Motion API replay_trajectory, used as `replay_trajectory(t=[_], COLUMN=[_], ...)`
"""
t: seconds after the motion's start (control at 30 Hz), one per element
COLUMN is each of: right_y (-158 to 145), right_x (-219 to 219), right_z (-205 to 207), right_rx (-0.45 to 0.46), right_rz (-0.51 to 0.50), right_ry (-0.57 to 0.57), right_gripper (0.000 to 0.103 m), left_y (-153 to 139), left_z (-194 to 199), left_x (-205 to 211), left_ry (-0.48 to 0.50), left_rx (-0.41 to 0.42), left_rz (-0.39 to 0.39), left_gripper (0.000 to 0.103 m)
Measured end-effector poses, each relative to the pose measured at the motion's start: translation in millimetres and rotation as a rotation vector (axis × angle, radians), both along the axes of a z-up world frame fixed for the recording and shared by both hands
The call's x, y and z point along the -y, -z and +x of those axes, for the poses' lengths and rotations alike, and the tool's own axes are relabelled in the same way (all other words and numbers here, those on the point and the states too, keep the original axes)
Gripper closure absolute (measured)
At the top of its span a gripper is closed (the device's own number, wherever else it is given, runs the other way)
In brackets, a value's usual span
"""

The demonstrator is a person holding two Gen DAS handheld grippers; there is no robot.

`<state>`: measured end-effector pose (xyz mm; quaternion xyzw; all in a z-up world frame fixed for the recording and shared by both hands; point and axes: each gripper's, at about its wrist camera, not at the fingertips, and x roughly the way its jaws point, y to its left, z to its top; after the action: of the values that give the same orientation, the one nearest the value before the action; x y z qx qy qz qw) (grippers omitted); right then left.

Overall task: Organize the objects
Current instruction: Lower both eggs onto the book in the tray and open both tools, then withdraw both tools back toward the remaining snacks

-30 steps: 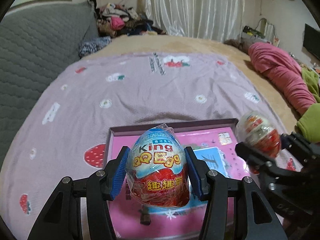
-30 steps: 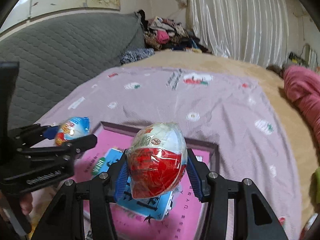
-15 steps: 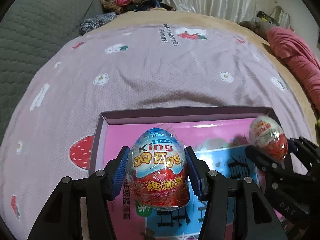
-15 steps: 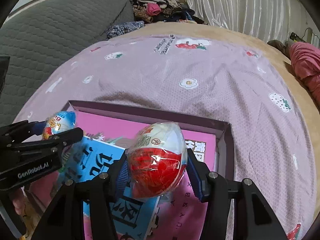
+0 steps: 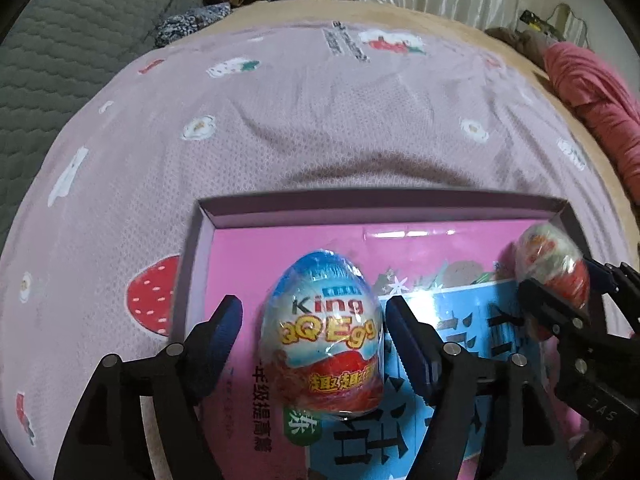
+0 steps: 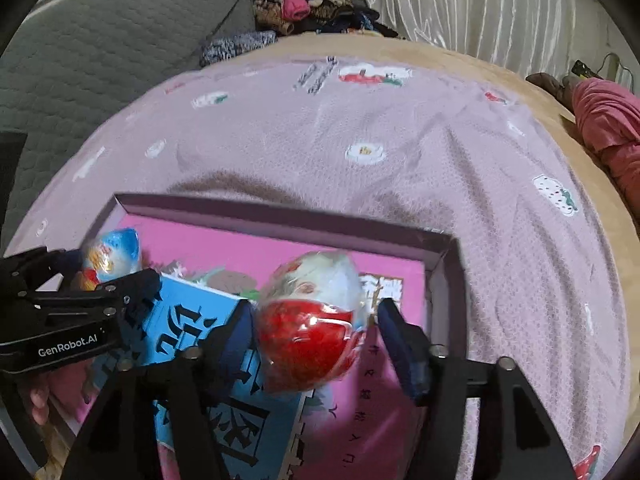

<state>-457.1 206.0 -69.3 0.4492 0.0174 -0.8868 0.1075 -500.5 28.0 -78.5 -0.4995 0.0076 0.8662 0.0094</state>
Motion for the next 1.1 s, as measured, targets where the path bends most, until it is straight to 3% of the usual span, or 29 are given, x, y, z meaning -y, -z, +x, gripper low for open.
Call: replay_trajectory(t=[0.27, 0.4, 0.83, 1.1], right_y=[-34, -60, -156, -203], right_x=[-16, -19, 2, 27], right_z=[22, 48, 167, 231], right_rx=[-0.016, -0.039, -0.150, -0.222], right_rz=[-0.028, -0.042, -0.087, -0.050], right_ry=[0.022, 0.020, -0.022, -0.046], right_gripper=[0.021, 0.013, 0.007, 0.006], left_y=[-38, -65, -143, -188], left_z=[27, 55, 169, 238], left_x=[2, 8, 36, 44], left_ry=[0.001, -0.004, -0.012, 0.002], left_rx=[-0.053, -0.083, -0.198, -0.280], left_rz=[-0.024, -0.001, -0.001, -0.043], left_gripper=[0.022, 0.016, 0.016, 0.016])
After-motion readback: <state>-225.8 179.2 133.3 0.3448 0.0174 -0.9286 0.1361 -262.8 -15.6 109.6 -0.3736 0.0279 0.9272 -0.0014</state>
